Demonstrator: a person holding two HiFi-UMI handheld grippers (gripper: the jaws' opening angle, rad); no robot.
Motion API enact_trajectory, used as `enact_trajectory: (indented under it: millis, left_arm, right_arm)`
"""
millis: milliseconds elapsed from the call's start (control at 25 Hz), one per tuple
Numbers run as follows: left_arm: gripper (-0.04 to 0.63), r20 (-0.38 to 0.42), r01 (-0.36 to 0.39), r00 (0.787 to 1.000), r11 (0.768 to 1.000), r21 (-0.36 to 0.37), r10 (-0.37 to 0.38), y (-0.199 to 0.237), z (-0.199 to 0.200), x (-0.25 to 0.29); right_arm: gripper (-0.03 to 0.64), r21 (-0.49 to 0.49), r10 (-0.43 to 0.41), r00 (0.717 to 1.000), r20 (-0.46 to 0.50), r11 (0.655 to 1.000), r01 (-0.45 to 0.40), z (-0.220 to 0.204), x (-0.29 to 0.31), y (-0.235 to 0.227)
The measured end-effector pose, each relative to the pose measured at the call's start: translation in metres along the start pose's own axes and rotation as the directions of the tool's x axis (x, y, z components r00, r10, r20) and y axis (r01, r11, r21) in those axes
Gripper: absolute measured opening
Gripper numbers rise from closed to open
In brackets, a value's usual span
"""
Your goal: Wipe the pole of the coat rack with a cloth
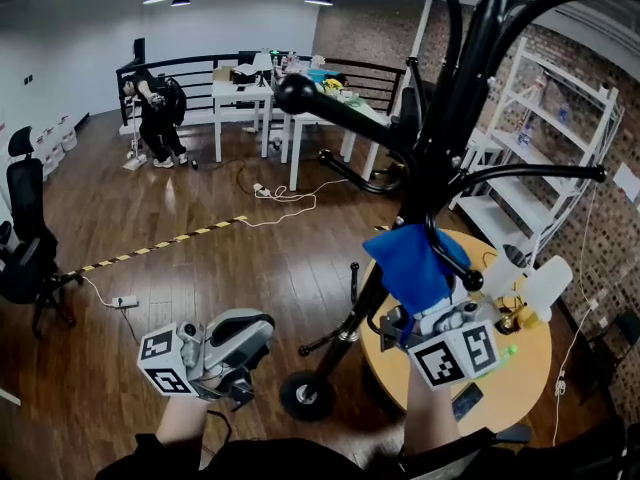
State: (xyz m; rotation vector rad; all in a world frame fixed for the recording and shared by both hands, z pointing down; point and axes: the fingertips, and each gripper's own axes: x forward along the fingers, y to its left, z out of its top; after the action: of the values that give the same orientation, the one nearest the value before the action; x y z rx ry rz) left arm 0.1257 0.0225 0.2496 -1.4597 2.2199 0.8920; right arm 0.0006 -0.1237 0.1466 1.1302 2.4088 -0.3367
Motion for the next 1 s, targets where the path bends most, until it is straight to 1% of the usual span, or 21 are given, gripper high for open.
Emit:
enact_trajectory:
  millis: [200,400,560,760,920,960,1000]
  left_arm:
    - [0.0,-0.012,0.001,1.0,1.0,-0.006,-0.001,-0.001,0.001,0.003]
    - [0.0,-0.026,0.002,1.0,1.0,-0.012,-0.003,-0.005,-0.003,0.008]
    - [0.0,-0.034,-0.016,0.999,1.0,-0.014,0.016,-0.006,-0.011,0.009]
    - [0.0,-0.04,-0.052,0.998,0.999,-0.011,0.052,-0.011,-0.02,0.011]
    - [0.0,-0.041,-0.089,0.995,0.996,-0.002,0.089,-0.013,-0.034,0.009]
    - [0.0,-0.043,-0.099,0.994,0.995,0.0,0.099,-0.014,-0.035,0.008]
    - [0.0,-0.045,-0.11,0.993,0.994,0.001,0.11,-0.015,-0.037,0.008]
  right_arm:
    - [0.023,-0.003,-0.036,0.995,-0.09,0.999,0.036,-0.052,-0.024,-0.001]
    - [0.023,0.024,-0.04,0.977,-0.208,0.999,0.046,-0.12,-0.063,-0.004]
    - [0.023,0.083,-0.03,0.948,-0.316,0.995,0.059,-0.18,-0.096,-0.009]
    - [0.023,0.157,-0.023,0.898,-0.44,0.982,0.102,-0.246,-0.134,-0.012]
    - [0.023,0.168,-0.014,0.861,-0.508,0.979,0.115,-0.289,-0.159,-0.015]
    - [0.023,0.185,-0.014,0.857,-0.516,0.974,0.127,-0.296,-0.163,-0.016]
    - [0.023,0.204,-0.013,0.858,-0.513,0.969,0.136,-0.3,-0.166,-0.017]
